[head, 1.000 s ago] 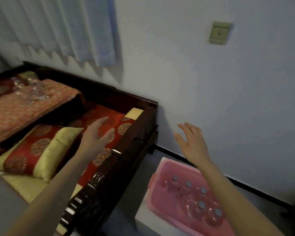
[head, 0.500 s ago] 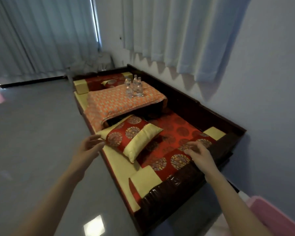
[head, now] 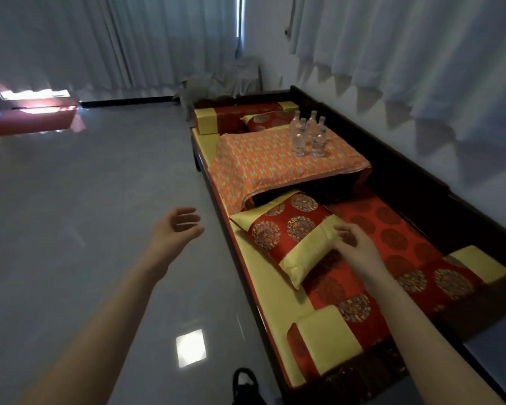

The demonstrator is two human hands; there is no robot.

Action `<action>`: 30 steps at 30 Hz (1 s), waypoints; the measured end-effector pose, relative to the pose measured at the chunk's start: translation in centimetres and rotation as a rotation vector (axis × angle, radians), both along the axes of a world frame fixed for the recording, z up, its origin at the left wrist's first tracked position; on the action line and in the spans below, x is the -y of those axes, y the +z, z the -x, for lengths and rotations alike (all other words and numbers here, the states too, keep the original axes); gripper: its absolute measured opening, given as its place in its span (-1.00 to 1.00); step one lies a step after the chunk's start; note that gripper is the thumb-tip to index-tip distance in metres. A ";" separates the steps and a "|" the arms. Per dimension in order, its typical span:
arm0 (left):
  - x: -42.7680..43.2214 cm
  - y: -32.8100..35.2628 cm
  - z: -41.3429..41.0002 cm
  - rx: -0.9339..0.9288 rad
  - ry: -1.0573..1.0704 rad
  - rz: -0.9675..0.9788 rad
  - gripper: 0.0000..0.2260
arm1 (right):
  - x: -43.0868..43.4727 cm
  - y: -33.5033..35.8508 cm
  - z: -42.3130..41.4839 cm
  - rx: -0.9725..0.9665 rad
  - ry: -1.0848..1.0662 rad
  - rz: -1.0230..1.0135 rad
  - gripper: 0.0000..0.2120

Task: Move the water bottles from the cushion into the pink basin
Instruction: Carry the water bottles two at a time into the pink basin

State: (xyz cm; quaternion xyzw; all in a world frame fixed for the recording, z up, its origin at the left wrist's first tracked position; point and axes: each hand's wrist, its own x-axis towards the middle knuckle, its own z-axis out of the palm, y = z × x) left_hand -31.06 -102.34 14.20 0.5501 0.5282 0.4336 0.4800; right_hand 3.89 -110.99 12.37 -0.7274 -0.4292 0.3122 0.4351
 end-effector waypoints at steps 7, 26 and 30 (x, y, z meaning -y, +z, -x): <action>-13.9 0.4 0.5 -0.045 0.031 -0.005 -0.66 | -15.3 -1.3 0.7 -0.043 -0.002 -0.028 -0.69; -54.7 -1.7 4.3 -0.142 -0.111 0.114 -0.69 | -50.9 -4.4 3.5 -0.077 -0.138 0.073 -0.69; -66.1 -1.6 1.2 -0.168 -0.225 0.140 -0.71 | -57.6 -4.3 2.7 -0.116 -0.283 0.075 -0.68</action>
